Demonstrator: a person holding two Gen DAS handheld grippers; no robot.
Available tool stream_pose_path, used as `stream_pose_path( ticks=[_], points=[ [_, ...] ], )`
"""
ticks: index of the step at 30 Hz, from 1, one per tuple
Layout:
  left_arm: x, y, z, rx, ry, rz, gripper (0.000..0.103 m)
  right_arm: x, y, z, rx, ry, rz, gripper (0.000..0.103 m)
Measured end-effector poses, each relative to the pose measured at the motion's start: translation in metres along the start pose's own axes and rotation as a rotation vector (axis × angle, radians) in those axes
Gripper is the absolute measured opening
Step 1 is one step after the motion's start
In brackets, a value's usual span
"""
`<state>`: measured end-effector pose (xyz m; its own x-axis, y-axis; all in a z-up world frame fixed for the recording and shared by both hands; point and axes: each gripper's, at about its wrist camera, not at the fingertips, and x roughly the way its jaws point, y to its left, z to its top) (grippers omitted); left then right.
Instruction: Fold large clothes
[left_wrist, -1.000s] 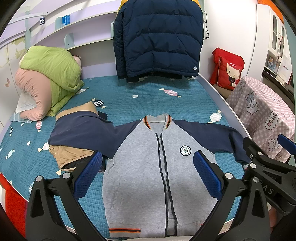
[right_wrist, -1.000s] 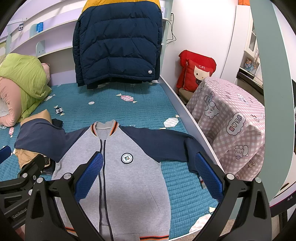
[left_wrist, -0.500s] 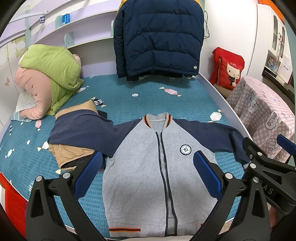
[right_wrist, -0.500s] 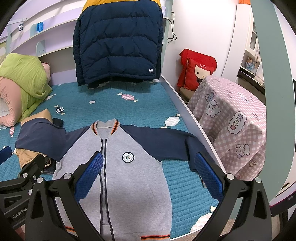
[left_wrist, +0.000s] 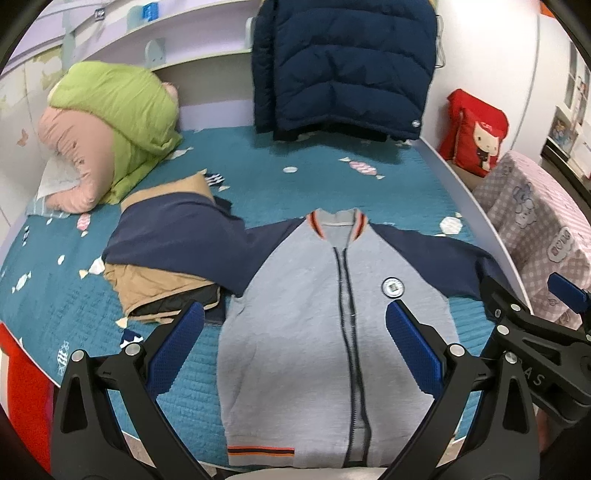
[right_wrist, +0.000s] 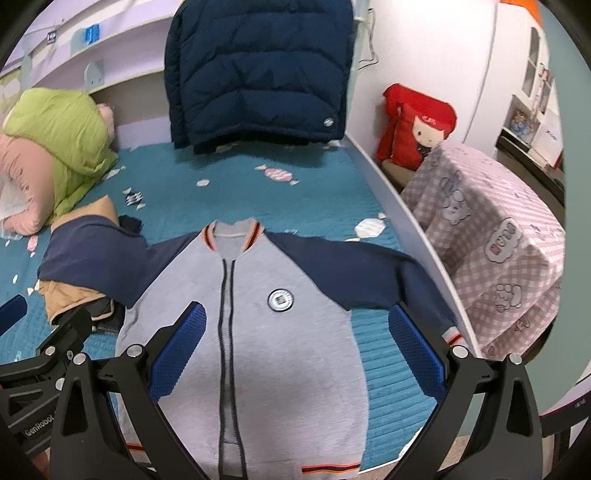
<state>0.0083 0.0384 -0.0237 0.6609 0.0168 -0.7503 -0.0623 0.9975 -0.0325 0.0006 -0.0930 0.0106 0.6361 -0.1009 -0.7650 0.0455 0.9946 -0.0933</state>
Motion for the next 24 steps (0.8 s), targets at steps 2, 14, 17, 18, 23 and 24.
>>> stream_pose_path(
  ticks=[2, 14, 17, 18, 23, 24],
  points=[
    [0.006, 0.01, -0.001, -0.017, 0.018, 0.001, 0.098, 0.009, 0.01, 0.002, -0.017, 0.026, 0.011, 0.096],
    [0.05, 0.107, -0.003, -0.206, 0.123, 0.05, 0.098, 0.065, 0.098, 0.013, -0.135, 0.159, 0.213, 0.096],
    [0.062, 0.141, -0.003, -0.265, 0.149, 0.095, 0.098, 0.082, 0.128, 0.017, -0.18, 0.194, 0.29, 0.096],
    [0.068, 0.154, -0.004, -0.286, 0.157, 0.108, 0.098, 0.086, 0.136, 0.018, -0.191, 0.202, 0.309, 0.096],
    [0.088, 0.209, -0.009, -0.366, 0.197, 0.198, 0.098, 0.122, 0.161, 0.031, -0.093, 0.221, 0.525, 0.096],
    [0.094, 0.225, -0.01, -0.379, 0.214, 0.213, 0.098, 0.129, 0.163, 0.034, -0.065, 0.223, 0.556, 0.096]
  ],
)
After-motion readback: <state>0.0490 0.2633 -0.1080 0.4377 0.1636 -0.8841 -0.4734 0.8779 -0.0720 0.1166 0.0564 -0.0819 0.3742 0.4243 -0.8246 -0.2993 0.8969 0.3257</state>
